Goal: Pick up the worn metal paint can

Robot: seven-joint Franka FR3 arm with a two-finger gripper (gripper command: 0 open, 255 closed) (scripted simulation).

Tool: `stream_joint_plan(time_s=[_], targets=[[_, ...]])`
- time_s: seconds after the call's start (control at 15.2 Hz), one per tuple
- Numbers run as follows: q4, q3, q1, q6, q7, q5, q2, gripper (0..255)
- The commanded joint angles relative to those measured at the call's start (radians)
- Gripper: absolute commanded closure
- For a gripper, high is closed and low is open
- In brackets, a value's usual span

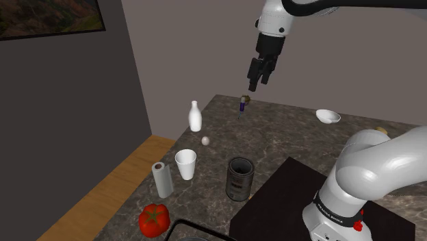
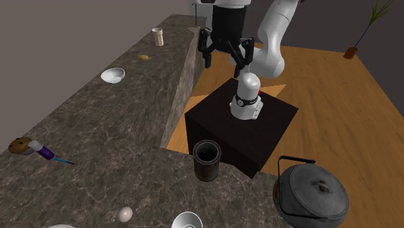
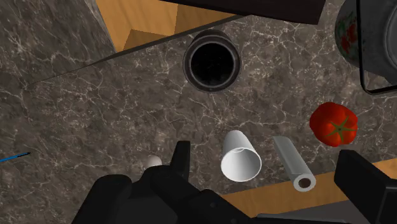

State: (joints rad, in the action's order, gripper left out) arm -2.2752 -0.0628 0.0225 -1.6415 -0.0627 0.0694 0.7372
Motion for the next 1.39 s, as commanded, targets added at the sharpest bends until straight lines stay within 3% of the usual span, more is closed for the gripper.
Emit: stream_joint_plan(time_s=[0.0, 0.73, 1.32], targets=[[0.0, 0.0, 0.0, 0.0, 0.0, 0.0, 0.0, 0], [-0.33, 0.015, -0.015, -0.36, -0.046, -0.02, -0.049, 0], [-0.497, 0.03, -0.038, -0.714, -0.081, -0.042, -0.25, 0]])
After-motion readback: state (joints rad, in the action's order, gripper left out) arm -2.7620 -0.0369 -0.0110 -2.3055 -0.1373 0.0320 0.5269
